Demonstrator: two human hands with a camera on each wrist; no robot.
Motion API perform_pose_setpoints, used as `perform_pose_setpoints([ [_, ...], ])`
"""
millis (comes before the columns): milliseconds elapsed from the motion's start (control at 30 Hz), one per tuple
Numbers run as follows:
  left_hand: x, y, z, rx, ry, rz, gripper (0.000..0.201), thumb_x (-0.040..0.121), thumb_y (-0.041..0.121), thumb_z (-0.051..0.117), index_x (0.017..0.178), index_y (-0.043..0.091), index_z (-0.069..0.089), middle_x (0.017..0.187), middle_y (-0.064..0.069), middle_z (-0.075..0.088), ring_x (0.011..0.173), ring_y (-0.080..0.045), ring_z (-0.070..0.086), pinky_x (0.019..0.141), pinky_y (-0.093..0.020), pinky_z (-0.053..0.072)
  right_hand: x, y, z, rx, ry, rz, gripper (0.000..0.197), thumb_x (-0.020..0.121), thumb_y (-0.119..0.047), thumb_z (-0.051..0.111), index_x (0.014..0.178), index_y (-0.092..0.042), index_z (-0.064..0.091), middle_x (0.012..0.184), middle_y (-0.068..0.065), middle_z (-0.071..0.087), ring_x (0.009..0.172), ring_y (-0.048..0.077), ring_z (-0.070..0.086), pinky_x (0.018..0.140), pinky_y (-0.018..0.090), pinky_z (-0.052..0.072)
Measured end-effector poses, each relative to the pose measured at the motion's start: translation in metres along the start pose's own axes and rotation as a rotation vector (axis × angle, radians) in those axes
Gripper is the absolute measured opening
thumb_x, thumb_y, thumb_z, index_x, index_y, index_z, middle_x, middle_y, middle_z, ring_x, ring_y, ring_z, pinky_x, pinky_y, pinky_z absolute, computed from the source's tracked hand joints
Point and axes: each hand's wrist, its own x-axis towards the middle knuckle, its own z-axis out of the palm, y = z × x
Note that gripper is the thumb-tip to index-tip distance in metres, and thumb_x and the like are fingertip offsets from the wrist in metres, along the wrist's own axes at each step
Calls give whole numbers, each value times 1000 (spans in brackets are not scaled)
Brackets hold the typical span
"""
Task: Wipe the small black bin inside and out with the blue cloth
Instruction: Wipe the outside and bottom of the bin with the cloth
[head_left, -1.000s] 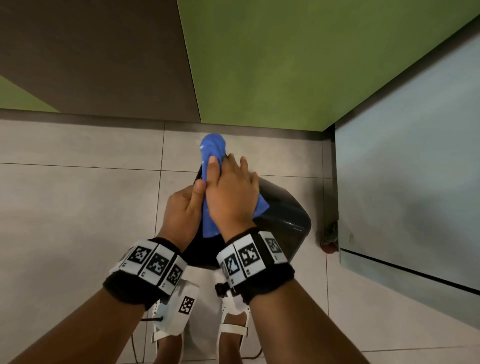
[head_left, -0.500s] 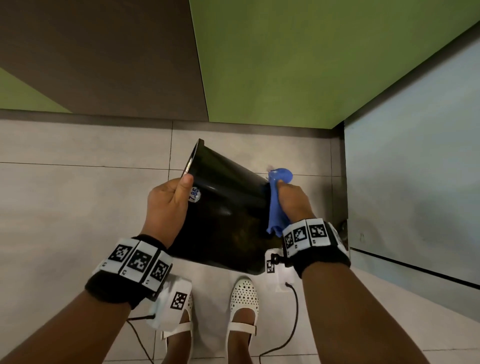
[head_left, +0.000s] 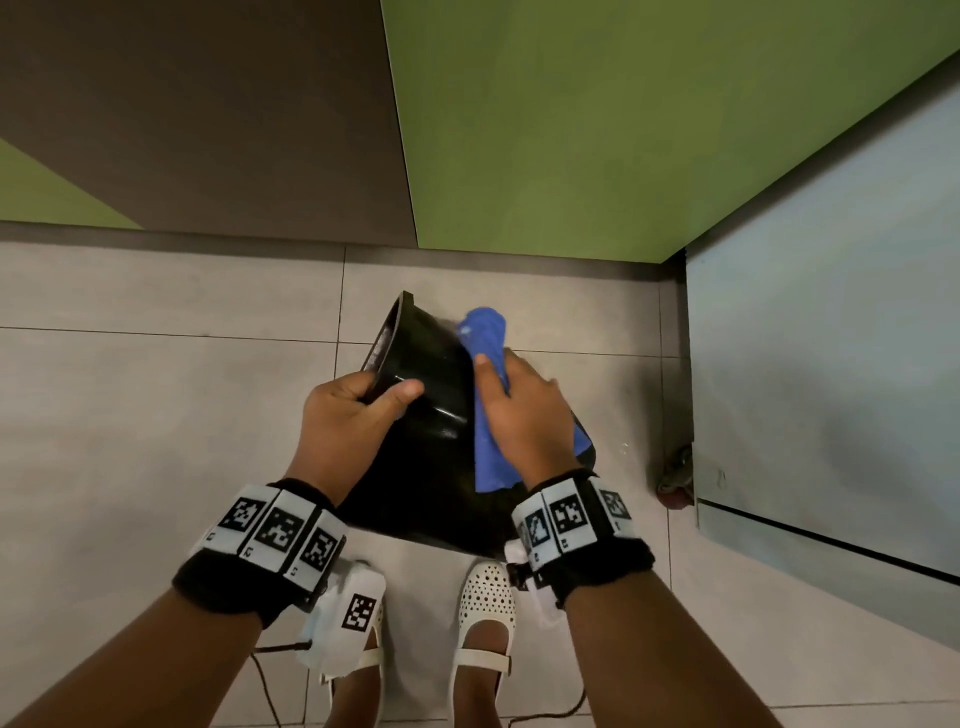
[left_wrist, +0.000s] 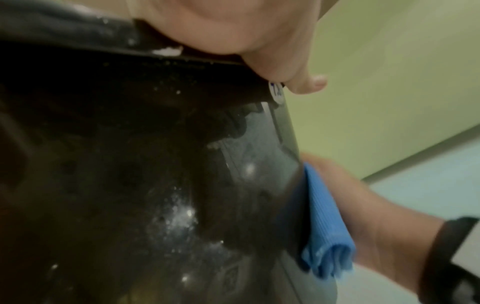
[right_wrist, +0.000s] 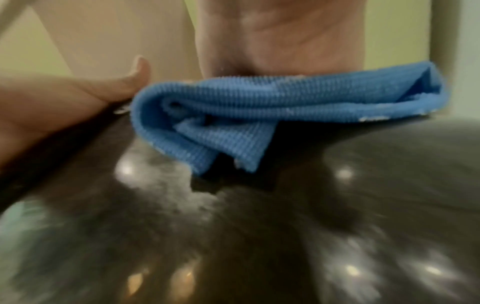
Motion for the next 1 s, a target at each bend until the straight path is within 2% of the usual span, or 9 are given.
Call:
perform_pose_setpoints([
  [67,-1,0,-1,-11,1,-21,20,87,23,60,68,16,63,61,2,62,61,-4,58,59,-14,45,6,17,-5,-26,-24,122,44,97,-44,31,92,-9,57,90,9,66,88,27,61,93,43,43],
  [167,0,-1,-4,-34,37,-46,24,89,25,57,67,16,61,64,-2,58,65,-11,55,63,-20,43,12,40,-13,4,-53,289,45,97,-43,33,98,-6,59,99,15,66,91,30,60,92,43,46],
  [300,2,-1,-8,-71,51,-75,26,88,27,57,68,13,61,65,-3,58,67,-13,55,66,-24,46,14,58,-16,431,7,519,44,93,-41,48,111,-3,60,111,18,65,91,24,59,95,41,46],
  [467,6,-11,-11,-183,112,-189,36,90,31,54,59,14,55,64,-3,55,64,-14,53,63,-26,46,17,64,-23,990,-97,720,55,91,-51,44,118,-5,58,79,7,64,68,18,59,78,36,49],
  [600,12,-26,-7,-259,86,-294,35,90,36,54,65,12,58,71,-7,60,70,-17,59,66,-28,51,23,64,-33,1085,-259,770,59,94,-58,28,124,-12,50,47,6,63,41,15,61,53,24,52],
  [767,31,-44,7,-294,60,-351,38,90,42,51,71,10,61,74,-7,63,73,-21,61,68,-30,51,32,68,-28,1086,-61,727,62,95,-48,38,138,-4,40,81,2,56,69,16,54,65,30,46],
  [867,45,-65,20,-311,76,-395,46,88,53,48,76,11,64,85,-11,67,87,-27,64,82,-38,53,40,61,-36,1016,-14,654,60,96,-47,37,138,-4,41,102,6,63,72,16,54,62,27,43],
  [933,51,-81,33,-297,102,-420,52,87,60,43,85,14,67,97,-12,69,97,-28,65,90,-41,52,47,55,-42,927,8,596,57,97,-46,36,136,-5,43,132,15,56,94,26,60,62,25,42],
  [1000,54,-92,48,-278,131,-424,55,91,59,34,104,16,66,106,-9,67,104,-26,62,91,-36,49,53,50,-43,826,35,543,54,98,-45,35,133,-6,47,136,16,52,119,33,55,64,26,44],
])
